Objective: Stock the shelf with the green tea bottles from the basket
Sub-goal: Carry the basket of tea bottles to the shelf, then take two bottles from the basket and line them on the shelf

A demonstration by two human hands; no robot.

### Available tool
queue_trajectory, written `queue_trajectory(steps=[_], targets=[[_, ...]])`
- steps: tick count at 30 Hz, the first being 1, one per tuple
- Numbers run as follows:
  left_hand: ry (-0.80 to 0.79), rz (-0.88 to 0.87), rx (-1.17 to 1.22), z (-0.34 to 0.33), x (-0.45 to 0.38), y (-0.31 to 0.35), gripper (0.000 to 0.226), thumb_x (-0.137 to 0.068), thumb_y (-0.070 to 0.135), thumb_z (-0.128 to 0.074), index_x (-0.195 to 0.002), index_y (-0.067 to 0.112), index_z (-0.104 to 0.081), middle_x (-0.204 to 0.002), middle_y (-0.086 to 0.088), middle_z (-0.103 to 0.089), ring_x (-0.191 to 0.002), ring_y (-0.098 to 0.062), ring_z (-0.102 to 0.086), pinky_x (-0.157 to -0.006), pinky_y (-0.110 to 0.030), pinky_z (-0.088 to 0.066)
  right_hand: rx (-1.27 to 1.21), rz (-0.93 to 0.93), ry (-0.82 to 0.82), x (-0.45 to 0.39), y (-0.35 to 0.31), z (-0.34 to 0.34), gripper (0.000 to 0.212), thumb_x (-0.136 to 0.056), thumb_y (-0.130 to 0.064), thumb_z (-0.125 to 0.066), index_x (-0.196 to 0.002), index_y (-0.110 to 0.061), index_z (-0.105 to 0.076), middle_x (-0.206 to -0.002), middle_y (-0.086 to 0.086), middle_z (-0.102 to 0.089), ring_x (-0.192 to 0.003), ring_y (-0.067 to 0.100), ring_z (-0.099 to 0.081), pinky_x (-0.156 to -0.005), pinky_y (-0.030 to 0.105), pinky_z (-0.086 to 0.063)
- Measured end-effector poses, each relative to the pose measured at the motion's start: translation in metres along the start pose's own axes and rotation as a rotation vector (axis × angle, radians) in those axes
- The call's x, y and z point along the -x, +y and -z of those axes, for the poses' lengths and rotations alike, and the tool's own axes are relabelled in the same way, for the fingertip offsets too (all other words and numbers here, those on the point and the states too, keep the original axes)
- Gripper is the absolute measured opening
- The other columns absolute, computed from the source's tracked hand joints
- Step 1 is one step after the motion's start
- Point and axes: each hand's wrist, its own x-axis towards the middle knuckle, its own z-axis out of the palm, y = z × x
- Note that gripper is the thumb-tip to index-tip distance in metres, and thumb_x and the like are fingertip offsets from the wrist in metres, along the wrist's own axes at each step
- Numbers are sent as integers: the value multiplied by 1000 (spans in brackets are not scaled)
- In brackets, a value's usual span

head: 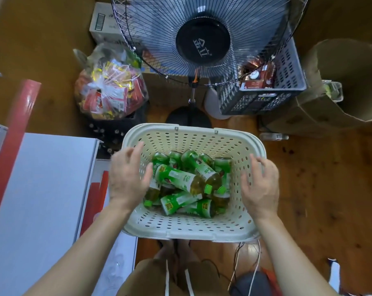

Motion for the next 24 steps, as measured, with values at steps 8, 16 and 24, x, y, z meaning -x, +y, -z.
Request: queue_trajectory(steps=[8, 16, 24], targets=[[-575, -47, -77, -82, -1, 27, 78, -99, 53, -66, -165, 25, -37, -164, -9, -44, -150, -30, -44, -121, -52, -45, 86, -127, -679, 6, -1, -67, 73, -108, -39, -59, -171, -35, -24, -175, 7, -32, -160, 32, -33, -128, 54, -34], [-804, -129, -269, -145, 5, 20, 89, -99, 48, -68, -171, 32, -18, -180, -8, -15, -166, -35, -12, -133, -57, -14, 125, -101, -792, 8, 10, -103, 88, -100, -35, -75, -172, -35, -24, -166, 7, -32, -135, 27, -56, -112, 42, -55], [-767, -219, -372, -156, 0, 21, 90, -94, 48, -77, -167, 31, -28, -173, -4, -35, -162, -36, -24, -129, -59, -23, -12, -171, -790, 11, 6, -103, 87, -100, -20, -73, -171, -35, -24, -168, 0, -31, -139, 26, -55, -114, 42, -54]])
